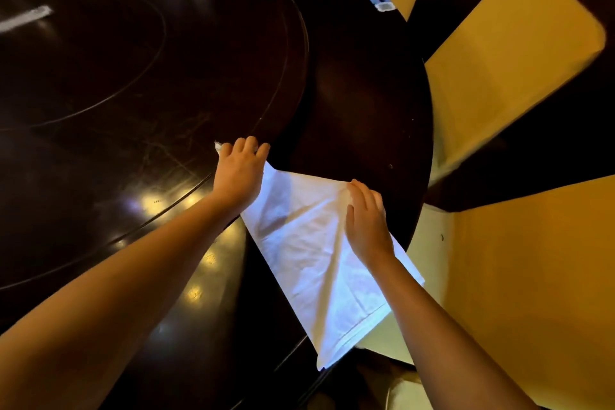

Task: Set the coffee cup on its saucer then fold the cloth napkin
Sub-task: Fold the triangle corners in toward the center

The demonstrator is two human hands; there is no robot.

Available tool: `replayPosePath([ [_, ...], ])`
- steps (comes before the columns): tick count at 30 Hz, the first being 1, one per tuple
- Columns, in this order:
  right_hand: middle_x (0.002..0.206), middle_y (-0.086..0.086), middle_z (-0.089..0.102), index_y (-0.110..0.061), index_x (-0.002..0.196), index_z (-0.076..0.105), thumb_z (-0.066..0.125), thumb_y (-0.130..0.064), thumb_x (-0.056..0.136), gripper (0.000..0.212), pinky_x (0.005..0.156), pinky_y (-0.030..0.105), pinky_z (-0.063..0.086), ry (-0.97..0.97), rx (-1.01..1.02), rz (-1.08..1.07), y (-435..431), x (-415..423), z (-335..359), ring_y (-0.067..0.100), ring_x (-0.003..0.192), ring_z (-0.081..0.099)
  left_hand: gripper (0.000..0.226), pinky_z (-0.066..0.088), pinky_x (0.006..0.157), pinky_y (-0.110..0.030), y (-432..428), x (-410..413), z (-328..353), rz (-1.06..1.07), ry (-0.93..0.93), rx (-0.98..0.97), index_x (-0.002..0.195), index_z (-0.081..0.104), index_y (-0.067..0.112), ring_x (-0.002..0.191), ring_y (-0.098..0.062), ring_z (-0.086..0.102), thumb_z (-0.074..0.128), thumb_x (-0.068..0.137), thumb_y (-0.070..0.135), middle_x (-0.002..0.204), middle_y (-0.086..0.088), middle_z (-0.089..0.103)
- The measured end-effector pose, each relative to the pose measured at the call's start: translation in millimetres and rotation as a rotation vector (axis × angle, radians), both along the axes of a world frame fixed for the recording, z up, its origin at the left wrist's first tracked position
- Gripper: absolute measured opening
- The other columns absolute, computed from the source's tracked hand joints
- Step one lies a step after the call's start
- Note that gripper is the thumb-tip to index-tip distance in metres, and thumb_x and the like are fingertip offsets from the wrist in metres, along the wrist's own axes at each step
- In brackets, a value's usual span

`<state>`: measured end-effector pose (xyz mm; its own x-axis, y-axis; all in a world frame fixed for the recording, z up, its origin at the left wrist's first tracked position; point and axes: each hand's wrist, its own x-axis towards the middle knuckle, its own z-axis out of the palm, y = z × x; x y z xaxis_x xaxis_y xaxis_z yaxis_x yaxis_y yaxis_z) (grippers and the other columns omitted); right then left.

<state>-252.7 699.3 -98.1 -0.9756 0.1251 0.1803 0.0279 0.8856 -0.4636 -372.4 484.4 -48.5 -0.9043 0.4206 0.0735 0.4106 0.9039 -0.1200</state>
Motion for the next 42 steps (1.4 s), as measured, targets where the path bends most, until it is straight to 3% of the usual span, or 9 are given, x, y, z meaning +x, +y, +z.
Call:
replayPosePath([
  [5, 0.136, 0.007, 0.050, -0.006, 0.130, 0.047, 0.043, -0.011, 0.093, 0.037, 0.097, 0.042, 0.039, -0.076, 0.117, -0.047, -1, 1, 0, 0.031, 0.117, 0.047, 0.017, 0.031, 0.078, -0.039, 7, -1, 27, 0.014, -0.087, -0.056, 0.098, 0.055, 0.009, 0.078, -0.033, 0.055, 0.053, 0.082, 0.004, 0.077, -0.009, 0.058],
  [7, 0.135, 0.007, 0.050, -0.007, 0.130, 0.047, 0.044, -0.012, 0.093, 0.038, 0.096, 0.042, 0.039, -0.088, 0.133, -0.061, -2, 1, 0, 0.031, 0.116, 0.048, 0.015, 0.034, 0.061, -0.032, 12, 5, 42, 0.000, -0.183, -0.055, 0.097, 0.055, 0.007, 0.064, -0.031, 0.051, 0.046, 0.086, 0.004, 0.066, -0.007, 0.052],
  [9, 0.134, 0.006, 0.052, -0.007, 0.129, 0.049, 0.046, -0.011, 0.091, 0.037, 0.094, 0.043, 0.040, -0.093, 0.143, -0.063, -2, 0, 1, 0.032, 0.114, 0.049, 0.016, 0.031, 0.052, -0.029, 17, 20, 59, -0.035, -0.230, -0.004, 0.099, 0.056, 0.010, 0.066, -0.031, 0.054, 0.045, 0.088, 0.010, 0.077, -0.010, 0.060],
  [12, 0.133, 0.007, 0.053, -0.007, 0.127, 0.051, 0.045, -0.010, 0.091, 0.037, 0.093, 0.043, 0.040, -0.094, 0.107, -0.048, 1, -1, 2, 0.033, 0.114, 0.048, 0.017, 0.036, 0.059, -0.028, 23, 60, 78, -0.125, -0.287, 0.067, 0.100, 0.057, 0.019, 0.084, -0.031, 0.062, 0.051, 0.084, 0.016, 0.095, -0.007, 0.067],
  [16, 0.129, 0.010, 0.057, -0.005, 0.124, 0.056, 0.044, -0.008, 0.093, 0.033, 0.092, 0.039, 0.044, -0.046, -0.057, -0.044, 5, -3, 5, 0.032, 0.114, 0.048, 0.025, 0.047, 0.071, -0.033, 33, 126, 74, -0.136, -0.521, 0.120, 0.106, 0.052, 0.019, 0.094, -0.030, 0.060, 0.051, 0.082, 0.012, 0.108, -0.004, 0.061],
  [24, 0.133, 0.009, 0.052, -0.007, 0.125, 0.054, 0.047, -0.012, 0.093, 0.033, 0.095, 0.031, 0.044, -0.081, -0.202, -0.047, 9, -7, 6, 0.026, 0.121, 0.043, 0.048, 0.037, 0.065, -0.035, 55, 193, 32, -0.117, -0.718, -0.001, 0.128, 0.032, 0.009, 0.097, -0.034, 0.055, 0.054, 0.086, 0.018, 0.115, -0.015, 0.047],
  [29, 0.135, 0.010, 0.050, -0.006, 0.126, 0.053, 0.050, -0.007, 0.091, 0.035, 0.093, 0.016, 0.034, -0.105, -0.294, -0.026, 15, -9, 10, 0.024, 0.123, 0.044, 0.038, 0.037, 0.066, -0.034, 51, 221, 11, -0.138, -0.617, 0.139, 0.120, 0.038, 0.010, 0.098, -0.028, 0.048, 0.049, 0.084, 0.004, 0.113, -0.012, 0.048],
  [37, 0.139, 0.010, 0.047, -0.007, 0.131, 0.049, 0.047, -0.008, 0.093, 0.037, 0.098, 0.026, 0.037, -0.162, -0.257, -0.017, 15, -8, 17, 0.026, 0.126, 0.039, 0.028, 0.046, 0.087, -0.026, 38, 234, 4, -0.227, -0.613, 0.654, 0.116, 0.050, 0.017, 0.104, -0.017, 0.052, 0.050, 0.089, 0.023, 0.115, -0.003, 0.054],
  [42, 0.142, 0.012, 0.045, -0.004, 0.135, 0.044, 0.039, -0.003, 0.094, 0.041, 0.107, 0.029, 0.029, -0.144, -0.177, 0.096, 16, 9, 26, 0.028, 0.131, 0.035, 0.024, 0.046, 0.087, -0.032, 25, 227, 5, 0.048, -0.246, 0.665, 0.110, 0.061, 0.009, 0.102, -0.027, 0.059, 0.055, 0.087, 0.013, 0.111, -0.009, 0.065],
])
